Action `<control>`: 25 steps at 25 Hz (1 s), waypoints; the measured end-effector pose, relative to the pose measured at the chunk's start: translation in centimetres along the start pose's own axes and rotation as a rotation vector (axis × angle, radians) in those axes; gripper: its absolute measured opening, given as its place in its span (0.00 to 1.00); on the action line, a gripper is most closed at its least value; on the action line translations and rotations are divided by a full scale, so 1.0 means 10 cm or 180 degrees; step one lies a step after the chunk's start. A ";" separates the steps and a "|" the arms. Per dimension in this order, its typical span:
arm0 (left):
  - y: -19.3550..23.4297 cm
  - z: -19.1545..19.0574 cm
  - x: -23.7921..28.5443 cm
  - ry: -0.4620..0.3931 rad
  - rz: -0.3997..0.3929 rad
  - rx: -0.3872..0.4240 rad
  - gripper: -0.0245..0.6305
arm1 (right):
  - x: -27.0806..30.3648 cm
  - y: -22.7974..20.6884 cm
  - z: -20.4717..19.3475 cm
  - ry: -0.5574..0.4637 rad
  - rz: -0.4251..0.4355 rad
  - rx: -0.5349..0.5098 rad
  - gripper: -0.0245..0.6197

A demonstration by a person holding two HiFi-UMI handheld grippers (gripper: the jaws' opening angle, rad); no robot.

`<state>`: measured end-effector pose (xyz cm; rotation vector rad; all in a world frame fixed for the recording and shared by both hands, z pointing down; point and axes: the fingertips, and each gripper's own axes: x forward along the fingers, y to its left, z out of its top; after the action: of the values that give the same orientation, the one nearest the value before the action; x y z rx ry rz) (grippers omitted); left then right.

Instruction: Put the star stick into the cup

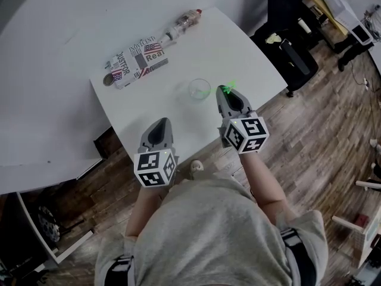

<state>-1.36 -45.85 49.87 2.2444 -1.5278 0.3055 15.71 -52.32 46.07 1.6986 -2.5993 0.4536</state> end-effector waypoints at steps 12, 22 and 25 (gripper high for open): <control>0.07 -0.06 0.09 0.0047 0.0071 -0.0030 0.06 | 0.26 -0.05 -0.35 0.0231 0.0072 0.0044 0.05; 0.04 -0.07 0.05 0.0022 0.0073 -0.0025 0.06 | 0.19 -0.11 -0.42 0.0302 -0.0015 0.0038 0.07; 0.02 -0.04 0.01 -0.0005 0.0062 -0.0015 0.06 | 0.15 -0.14 -0.47 0.0344 -0.0042 0.0058 0.12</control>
<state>-1.49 -45.85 50.36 2.2279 -1.5503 0.3056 15.65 -53.02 51.13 1.6463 -2.5149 0.5543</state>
